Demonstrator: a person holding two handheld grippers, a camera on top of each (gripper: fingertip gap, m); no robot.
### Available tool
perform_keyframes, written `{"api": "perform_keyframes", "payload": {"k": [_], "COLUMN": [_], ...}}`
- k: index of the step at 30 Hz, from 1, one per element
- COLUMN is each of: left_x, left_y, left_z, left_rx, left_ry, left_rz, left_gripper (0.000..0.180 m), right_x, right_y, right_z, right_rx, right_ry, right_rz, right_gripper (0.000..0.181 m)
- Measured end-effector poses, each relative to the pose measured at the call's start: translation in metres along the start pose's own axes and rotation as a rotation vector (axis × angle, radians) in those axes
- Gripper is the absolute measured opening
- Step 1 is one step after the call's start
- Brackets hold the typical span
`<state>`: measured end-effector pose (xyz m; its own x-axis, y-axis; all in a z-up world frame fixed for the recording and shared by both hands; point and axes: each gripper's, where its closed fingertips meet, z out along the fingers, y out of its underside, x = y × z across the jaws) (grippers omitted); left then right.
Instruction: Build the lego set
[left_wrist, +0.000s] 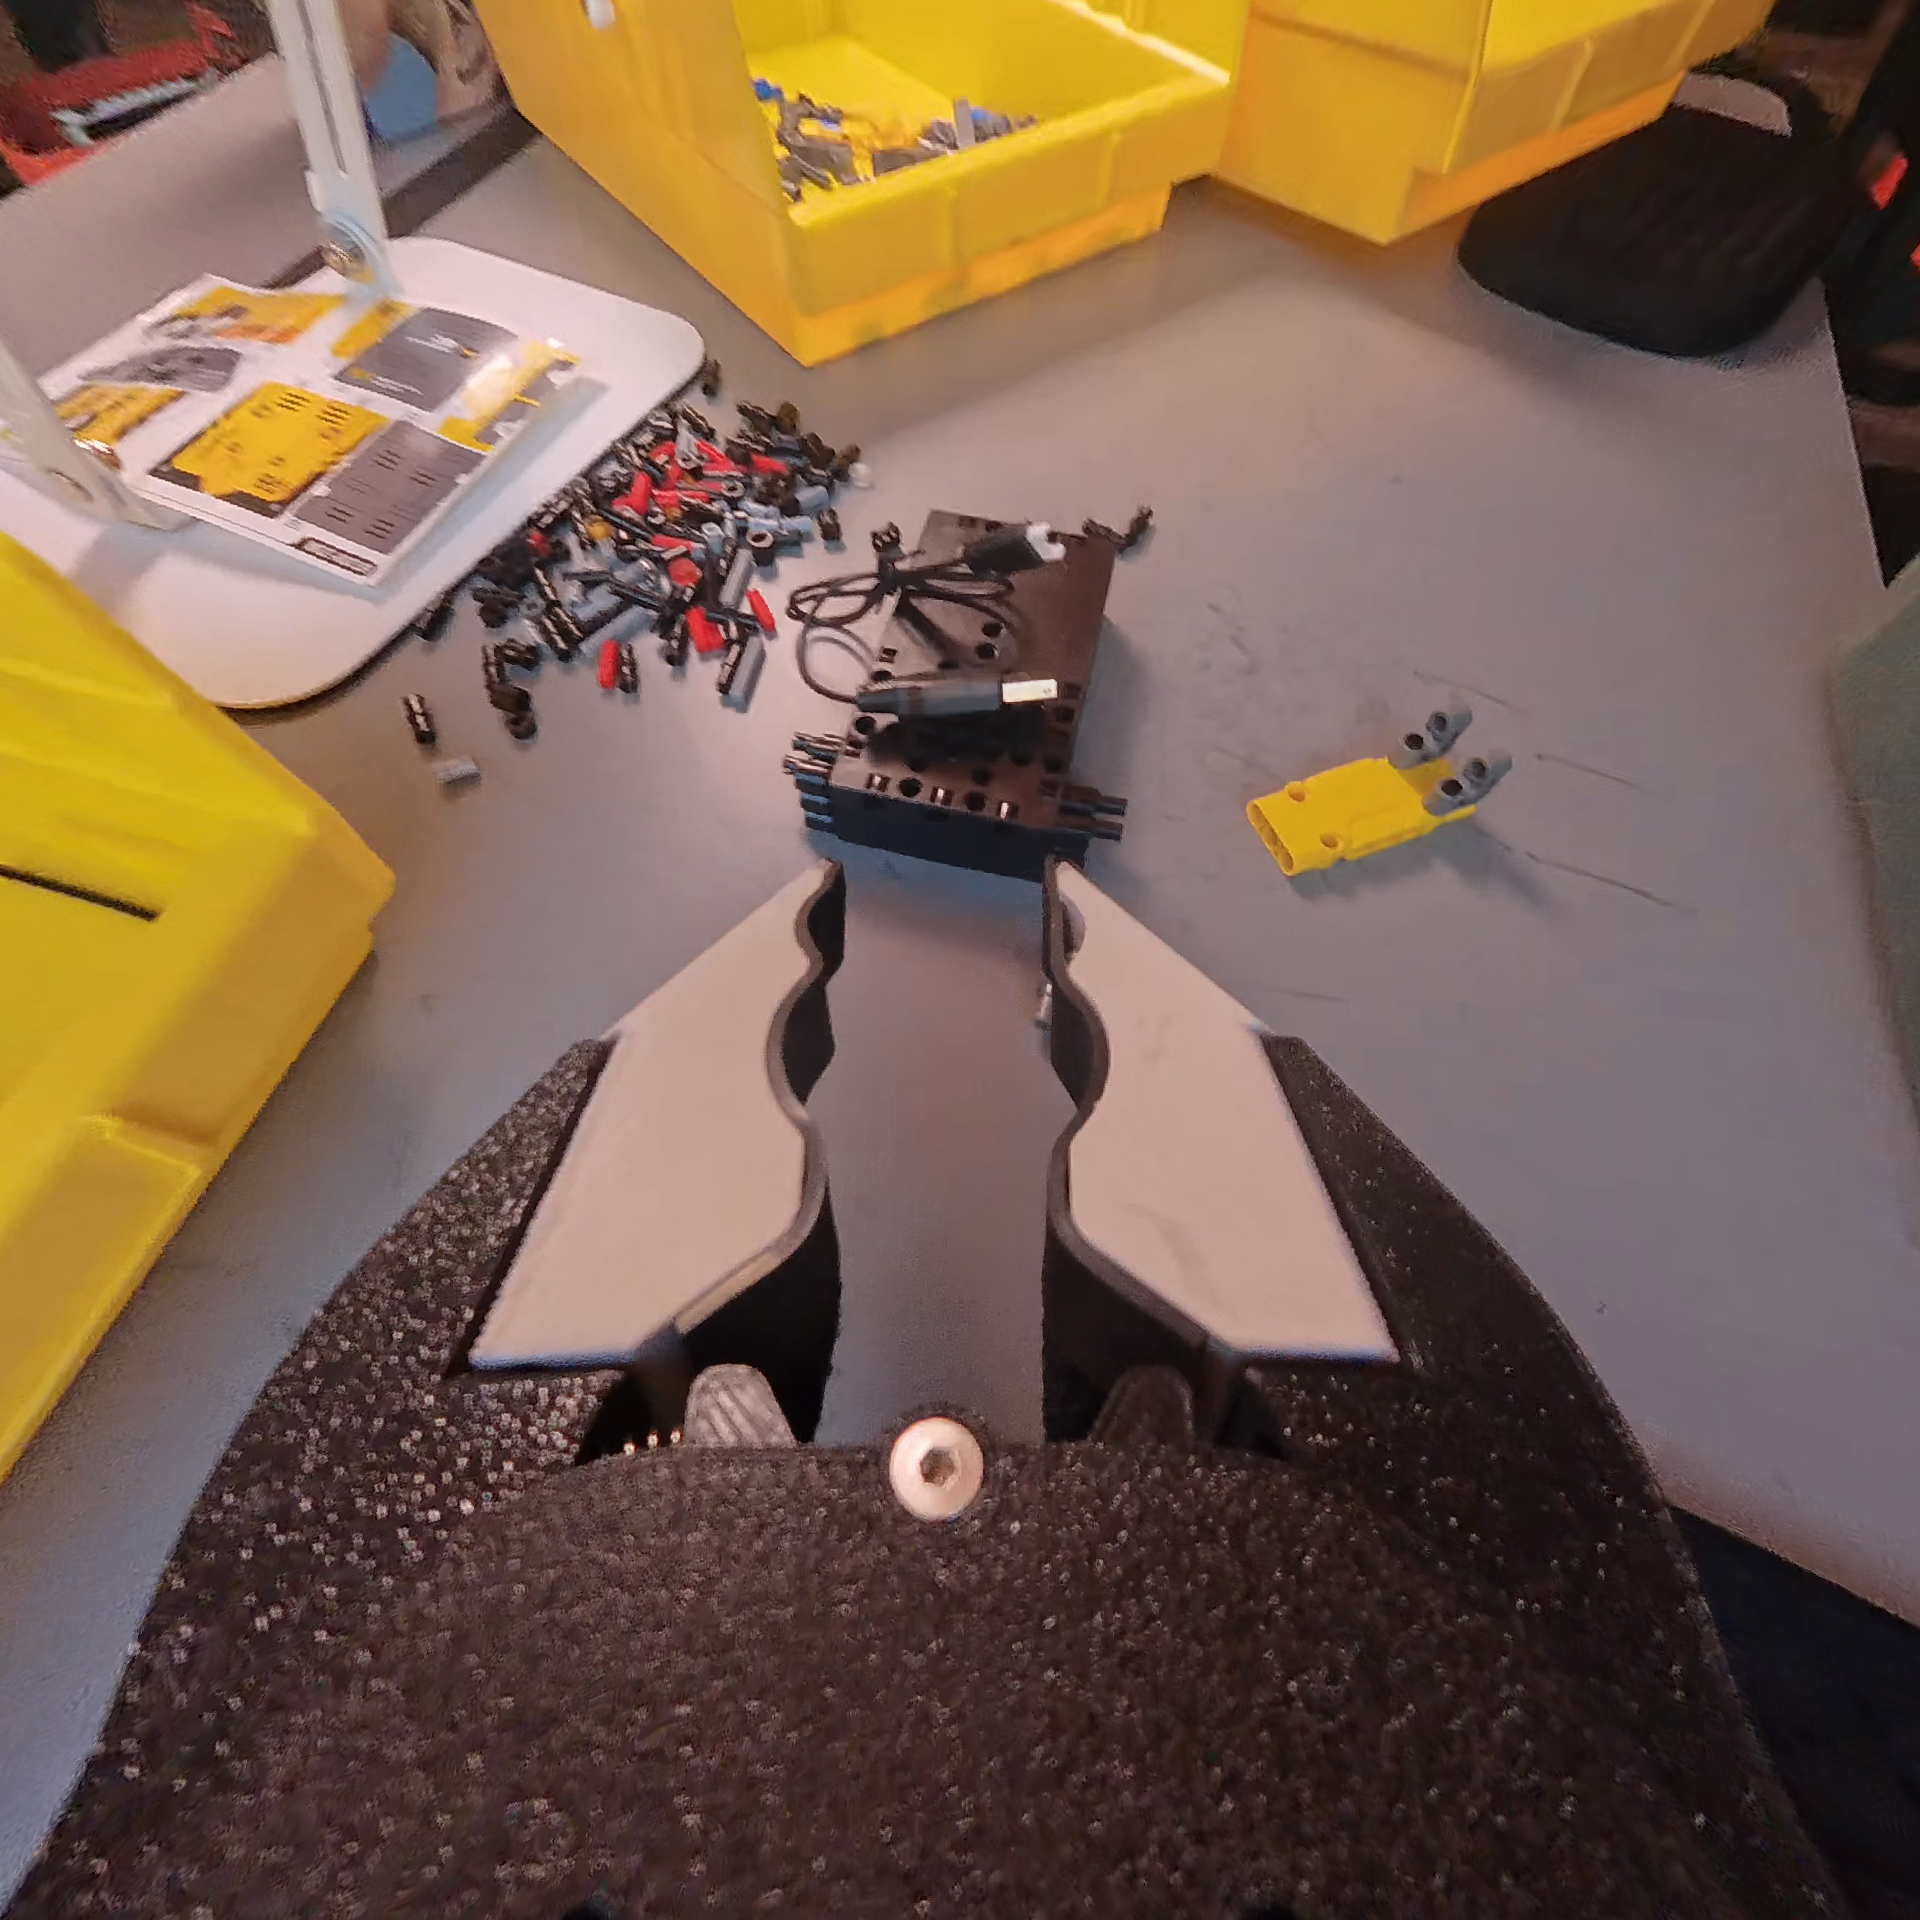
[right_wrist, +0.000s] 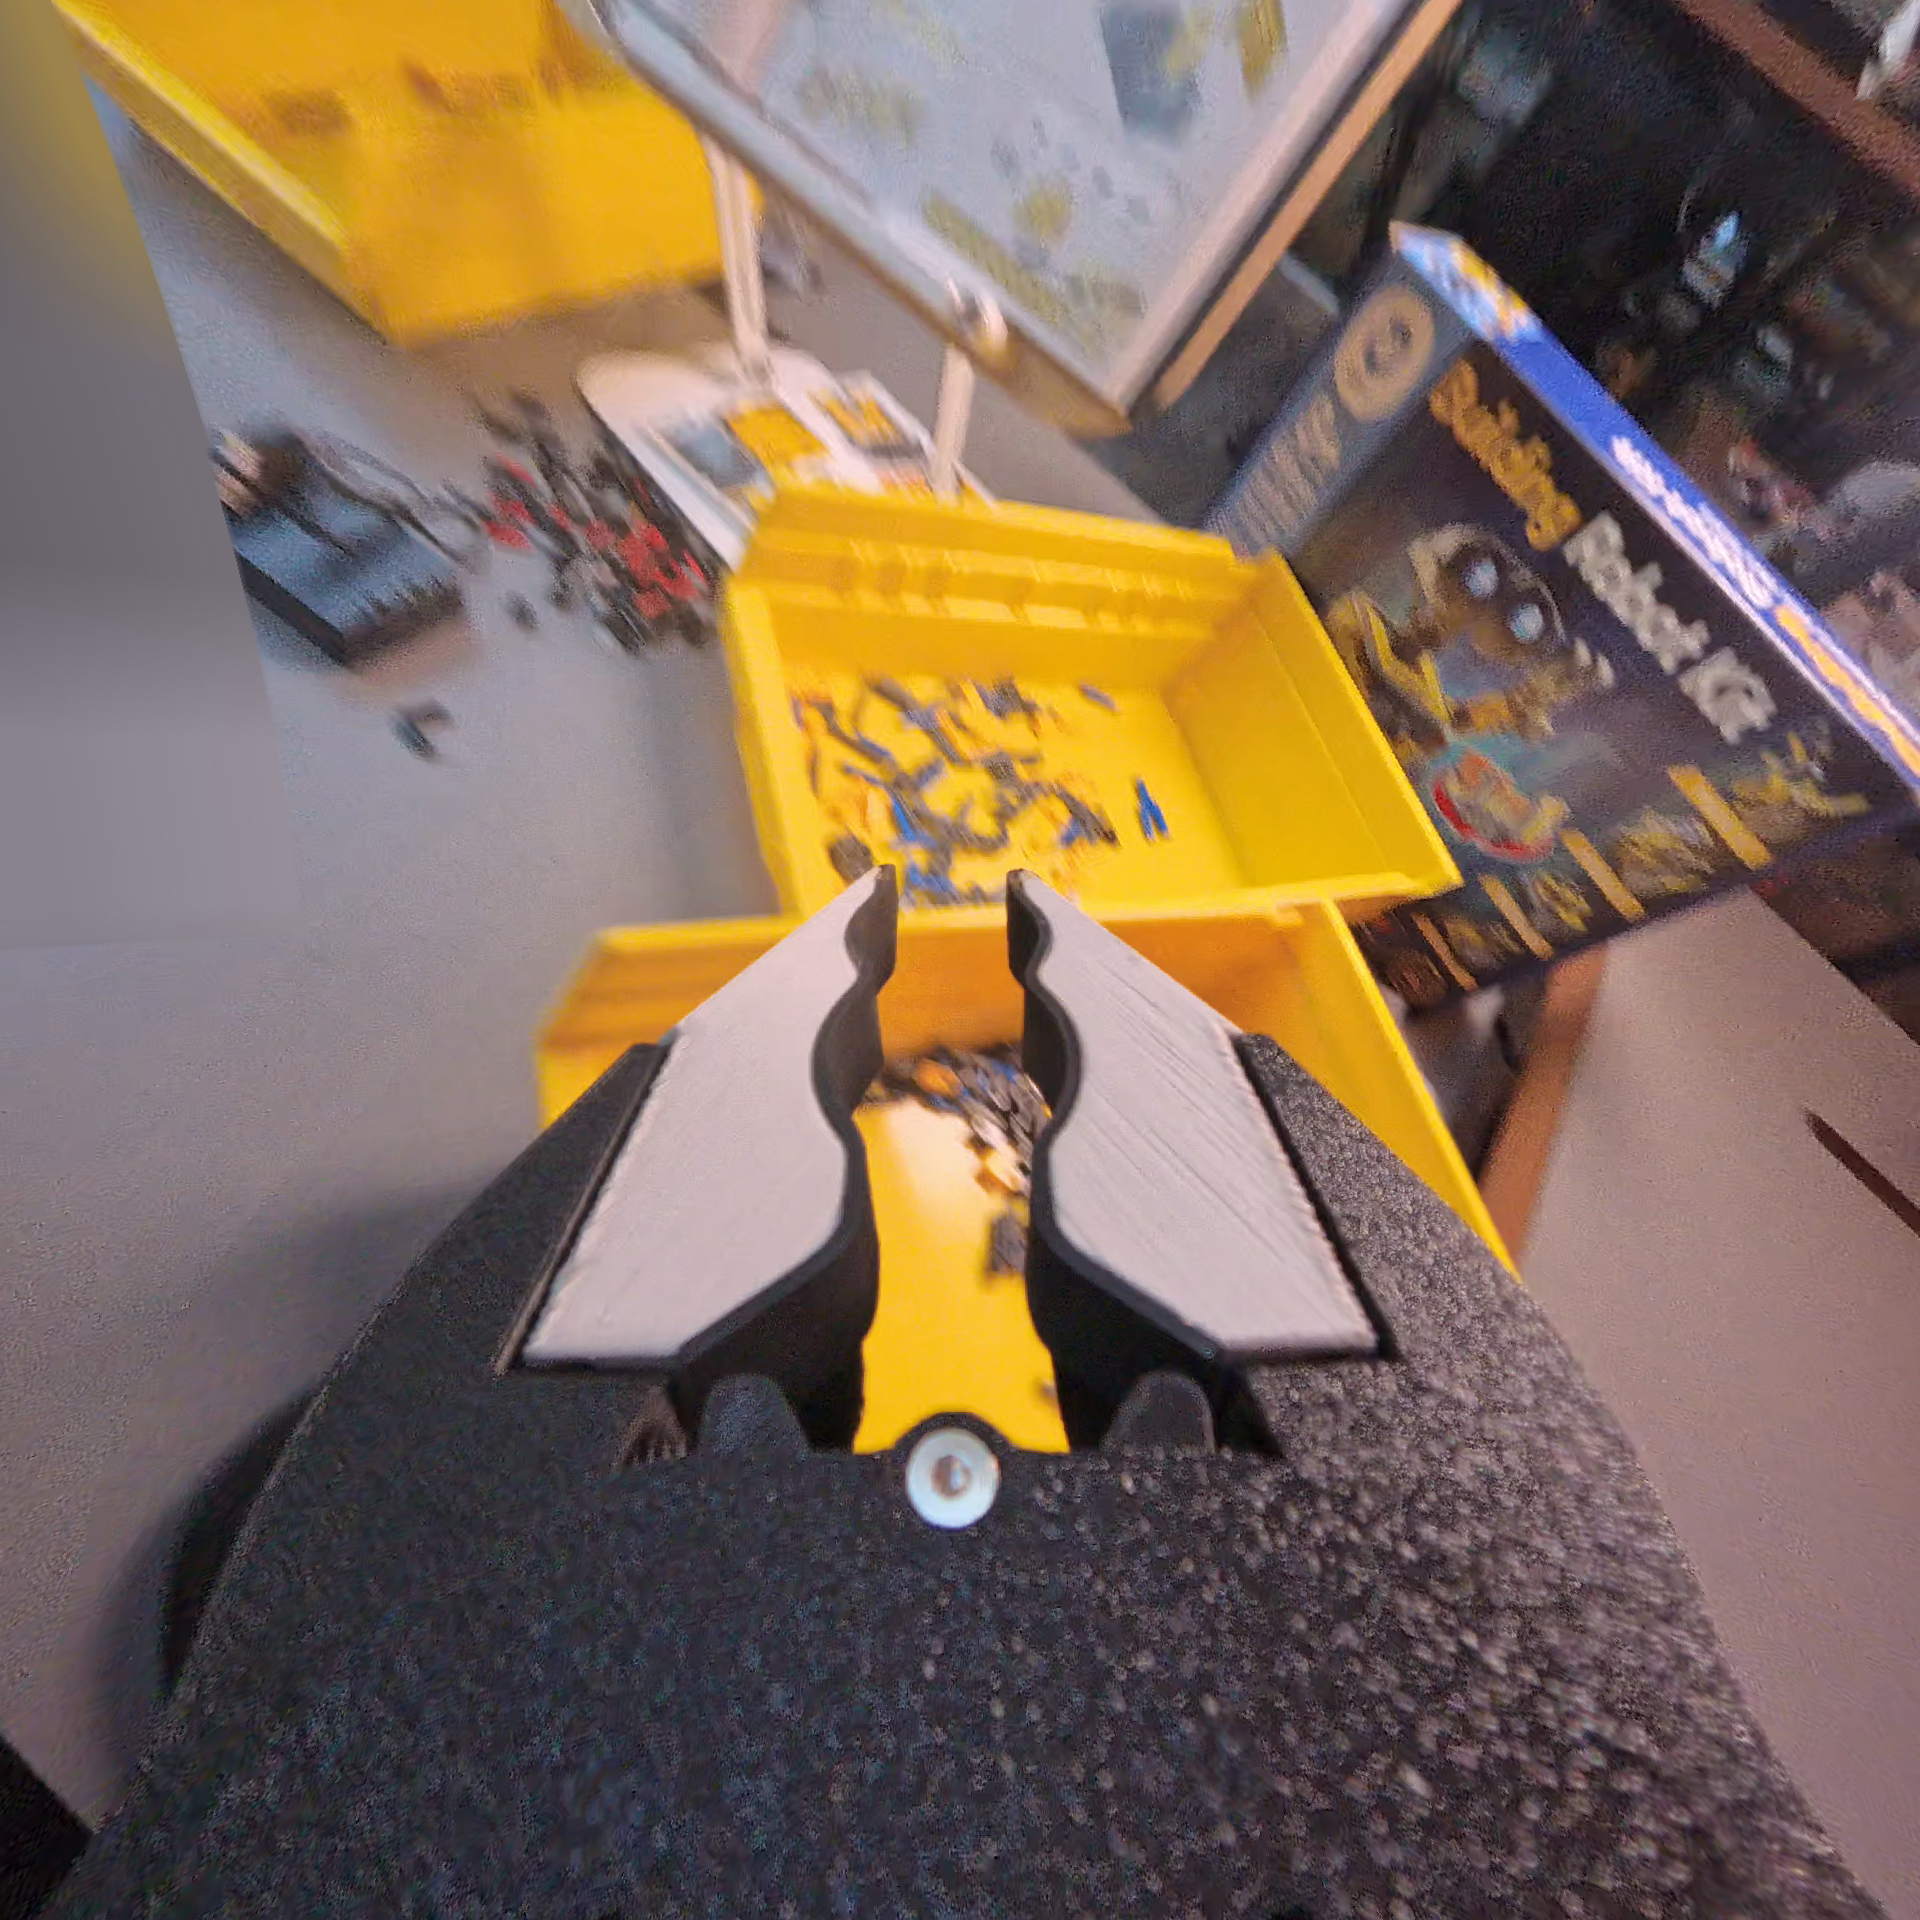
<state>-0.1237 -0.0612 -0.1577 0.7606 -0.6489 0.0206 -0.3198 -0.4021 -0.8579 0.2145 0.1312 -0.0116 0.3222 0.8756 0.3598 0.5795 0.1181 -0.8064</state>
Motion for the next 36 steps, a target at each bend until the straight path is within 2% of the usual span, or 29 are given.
{"api": "perform_keyframes", "payload": {"k": [3,6,9,13,19,22,27,32,36], "left_x": [-0.013,-0.019,-0.024,-0.029,-0.037,-0.041,-0.046,-0.045,-0.045], "left_y": [-0.011,-0.019,-0.023,-0.022,-0.014,-0.011,-0.014,-0.014,-0.013], "left_z": [-0.003,-0.004,-0.004,-0.001,0.003,0.002,-0.003,-0.003,-0.002], "left_rx": [0.063,0.097,0.112,0.121,0.11,0.108,0.145,0.145,0.133], "left_ry": [-0.08,-0.15,-0.206,-0.244,-0.276,-0.283,-0.287,-0.29,-0.298], "left_rz": [-0.015,-0.015,-0.027,-0.063,-0.093,-0.101,-0.127,-0.12,-0.109], "left_gripper": [0.037,0.037,0.038,0.038,0.038,0.038,0.038,0.038,0.039], "right_x": [0.057,0.063,0.043,0.024,0.013,0.007,-0.006,0.02,0.062], "right_y": [0.074,0.12,0.138,0.147,0.152,0.154,0.159,0.157,0.164], "right_z": [0.013,0.043,0.075,0.106,0.121,0.111,0.09,0.078,0.077], "right_rx": [-0.31,-0.427,-0.441,-0.467,-0.504,-0.517,-0.534,-0.538,-0.56], "right_ry": [-0.015,-0.182,-0.356,-0.471,-0.542,-0.6,-0.688,-0.618,-0.498], "right_rz": [-0.065,-0.176,-0.221,-0.315,-0.383,-0.339,-0.28,-0.238,-0.23], "right_gripper": [0.018,0.01,0.003,0.0,0.0,0.014,0.026,0.03,0.019]}}
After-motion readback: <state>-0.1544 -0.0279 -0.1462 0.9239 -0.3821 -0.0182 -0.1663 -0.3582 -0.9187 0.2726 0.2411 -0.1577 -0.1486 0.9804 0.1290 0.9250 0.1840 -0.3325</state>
